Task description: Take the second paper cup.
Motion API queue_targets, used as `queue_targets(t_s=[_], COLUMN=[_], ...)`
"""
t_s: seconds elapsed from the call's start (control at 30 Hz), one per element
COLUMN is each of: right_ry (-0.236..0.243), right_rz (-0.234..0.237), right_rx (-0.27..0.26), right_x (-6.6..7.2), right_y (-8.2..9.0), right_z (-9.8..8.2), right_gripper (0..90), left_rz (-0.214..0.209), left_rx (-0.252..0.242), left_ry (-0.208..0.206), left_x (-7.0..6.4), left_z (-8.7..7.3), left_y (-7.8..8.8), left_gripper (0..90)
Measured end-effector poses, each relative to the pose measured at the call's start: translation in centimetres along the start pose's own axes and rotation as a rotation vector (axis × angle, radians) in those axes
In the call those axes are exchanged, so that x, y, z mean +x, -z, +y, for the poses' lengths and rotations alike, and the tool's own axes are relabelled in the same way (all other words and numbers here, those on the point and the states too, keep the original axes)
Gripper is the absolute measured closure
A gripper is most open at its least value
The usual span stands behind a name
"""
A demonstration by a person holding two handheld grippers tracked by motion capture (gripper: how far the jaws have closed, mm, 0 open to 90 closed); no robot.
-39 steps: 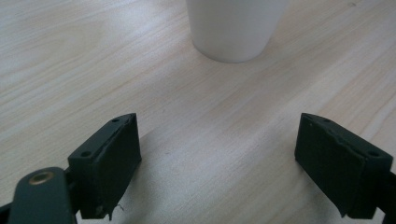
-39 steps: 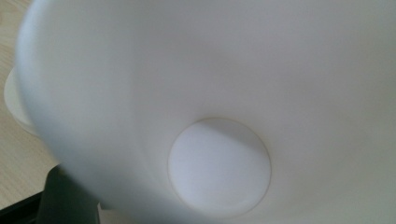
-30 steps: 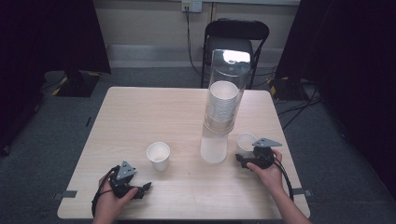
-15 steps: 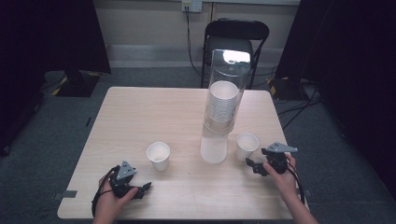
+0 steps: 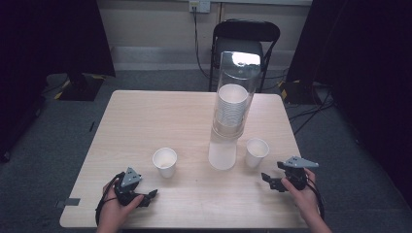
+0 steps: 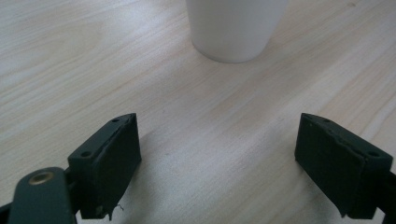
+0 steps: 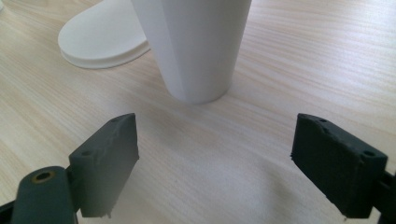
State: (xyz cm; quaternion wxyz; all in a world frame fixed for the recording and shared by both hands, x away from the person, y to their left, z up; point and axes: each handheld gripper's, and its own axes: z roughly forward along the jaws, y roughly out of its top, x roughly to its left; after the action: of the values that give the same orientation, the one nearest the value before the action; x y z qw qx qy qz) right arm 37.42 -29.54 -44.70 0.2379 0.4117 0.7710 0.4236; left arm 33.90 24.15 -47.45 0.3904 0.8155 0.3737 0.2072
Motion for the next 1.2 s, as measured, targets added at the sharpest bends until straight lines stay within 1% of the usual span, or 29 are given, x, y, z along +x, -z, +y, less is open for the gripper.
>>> queue_targets(t_s=[0.07, 0.2, 0.37, 0.43, 0.67, 0.77, 0.87, 0.97, 1.13, 1.2], right_ry=[-0.005, 0.000, 0.008, -0.001, -0.003, 0.008, 0.017, 0.022, 0.057, 0.063], right_rz=[0.006, 0.012, 0.026, 0.033, 0.039, 0.049, 0.048, 0.057, 0.053, 0.051], right_rx=[-0.001, -0.002, 0.014, 0.021, 0.022, 0.032, 0.038, 0.059, 0.097, 0.095], right_x=[-0.1, -0.1, -0.3, -0.4, -0.5, -0.5, -0.4, -0.4, -0.4, -0.4], right_y=[0.2, 0.6, 1.2, 1.4, 2.2, 2.4, 2.7, 2.9, 3.1, 3.3], right_z=[-0.2, -0.4, -1.1, -1.4, -2.2, -2.4, -2.7, -3.1, -3.8, -3.9], right_gripper=[14.2, 14.2, 14.3, 14.2, 14.2, 14.2, 14.2, 14.2, 14.2, 14.3], left_rz=[0.000, 0.000, 0.000, 0.000, 0.001, 0.000, 0.000, 0.000, 0.001, 0.001], left_rx=[0.000, 0.000, 0.000, 0.000, -0.001, 0.000, 0.003, 0.000, -0.001, -0.002], left_ry=[0.000, 0.000, 0.000, -0.001, 0.000, 0.000, -0.003, -0.001, -0.001, 0.000], left_x=[0.0, 0.0, 0.0, 0.0, 0.0, 0.0, 0.0, 0.0, 0.0, 0.0], left_z=[0.0, 0.0, 0.0, 0.0, 0.0, 0.0, 0.0, 0.0, 0.0, 0.0], left_y=[0.0, 0.0, 0.0, 0.0, 0.0, 0.0, 0.0, 0.0, 0.0, 0.0], left_gripper=[13.7, 13.7, 13.7, 13.7, 13.7, 13.7, 13.7, 13.7, 13.7, 13.7])
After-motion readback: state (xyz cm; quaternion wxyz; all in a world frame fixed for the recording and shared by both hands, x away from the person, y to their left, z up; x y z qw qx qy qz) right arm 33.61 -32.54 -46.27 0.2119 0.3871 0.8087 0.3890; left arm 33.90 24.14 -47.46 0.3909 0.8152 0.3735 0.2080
